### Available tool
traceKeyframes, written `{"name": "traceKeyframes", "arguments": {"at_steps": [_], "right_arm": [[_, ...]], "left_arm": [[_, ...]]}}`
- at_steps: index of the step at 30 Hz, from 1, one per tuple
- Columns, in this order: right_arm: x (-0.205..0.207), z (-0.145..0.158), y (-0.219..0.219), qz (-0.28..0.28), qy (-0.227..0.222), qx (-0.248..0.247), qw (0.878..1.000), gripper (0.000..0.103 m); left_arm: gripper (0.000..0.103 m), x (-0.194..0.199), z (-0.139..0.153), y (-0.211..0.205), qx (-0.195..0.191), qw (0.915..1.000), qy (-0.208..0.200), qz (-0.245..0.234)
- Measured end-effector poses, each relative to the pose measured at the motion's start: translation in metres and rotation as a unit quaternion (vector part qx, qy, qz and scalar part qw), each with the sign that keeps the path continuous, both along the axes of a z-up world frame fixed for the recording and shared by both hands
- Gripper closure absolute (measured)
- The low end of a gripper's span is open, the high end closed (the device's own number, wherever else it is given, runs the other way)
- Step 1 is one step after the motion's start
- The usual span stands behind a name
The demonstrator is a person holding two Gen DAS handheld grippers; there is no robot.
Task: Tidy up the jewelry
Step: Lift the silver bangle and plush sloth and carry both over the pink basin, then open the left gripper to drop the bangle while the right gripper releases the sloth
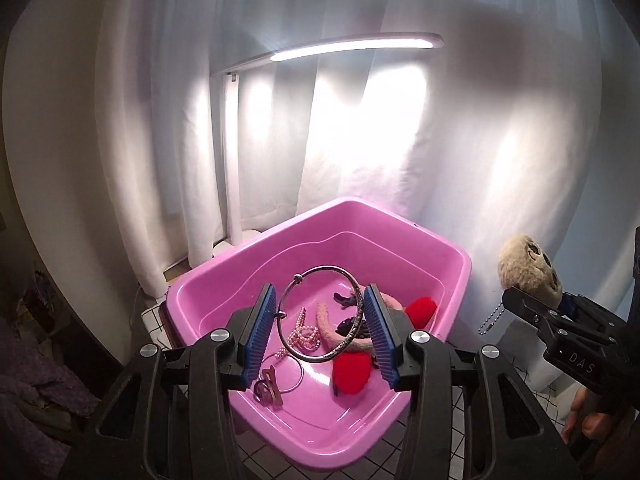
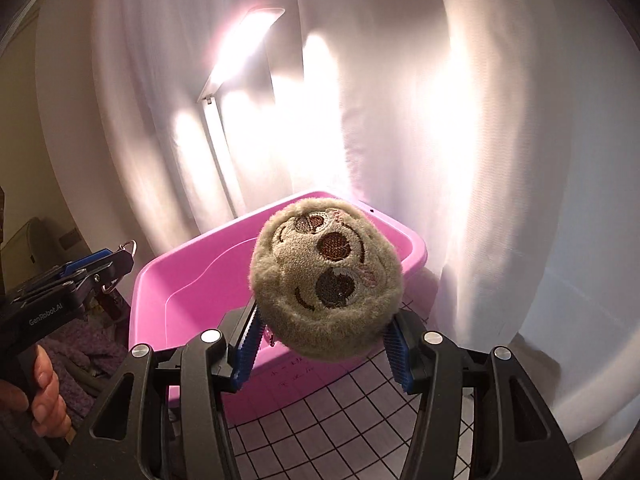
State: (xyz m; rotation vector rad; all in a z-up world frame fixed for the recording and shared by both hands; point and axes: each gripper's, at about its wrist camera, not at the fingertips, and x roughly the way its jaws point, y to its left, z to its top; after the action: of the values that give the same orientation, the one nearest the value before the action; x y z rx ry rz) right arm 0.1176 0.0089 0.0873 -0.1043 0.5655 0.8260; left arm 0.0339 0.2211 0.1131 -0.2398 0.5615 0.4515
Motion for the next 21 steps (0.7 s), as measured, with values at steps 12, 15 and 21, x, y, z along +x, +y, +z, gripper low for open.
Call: {"name": "traceKeyframes", "arguments": {"at_steps": [12, 15, 21], "right_arm": [[0.041, -0.025, 0.103, -0.003, 0.072, -0.072, 0.995, 0.051], [0.049, -0.033, 0.121, -0.005, 0.082, -0.098, 0.992, 0.051], [0.066, -0.057, 0.144, -0.003, 0.114, -0.147, 0.983, 0.051]], "left_arm": [[0.058, 0.059, -0.057, 0.071, -0.053, 0.9931, 0.102, -0.021], [0.058, 0.072, -0.072, 0.08, -0.078, 0.9885, 0.128, -0.022], [0.058, 0.091, -0.096, 0.092, -0.099, 0.9802, 0.17, -0.024]]}}
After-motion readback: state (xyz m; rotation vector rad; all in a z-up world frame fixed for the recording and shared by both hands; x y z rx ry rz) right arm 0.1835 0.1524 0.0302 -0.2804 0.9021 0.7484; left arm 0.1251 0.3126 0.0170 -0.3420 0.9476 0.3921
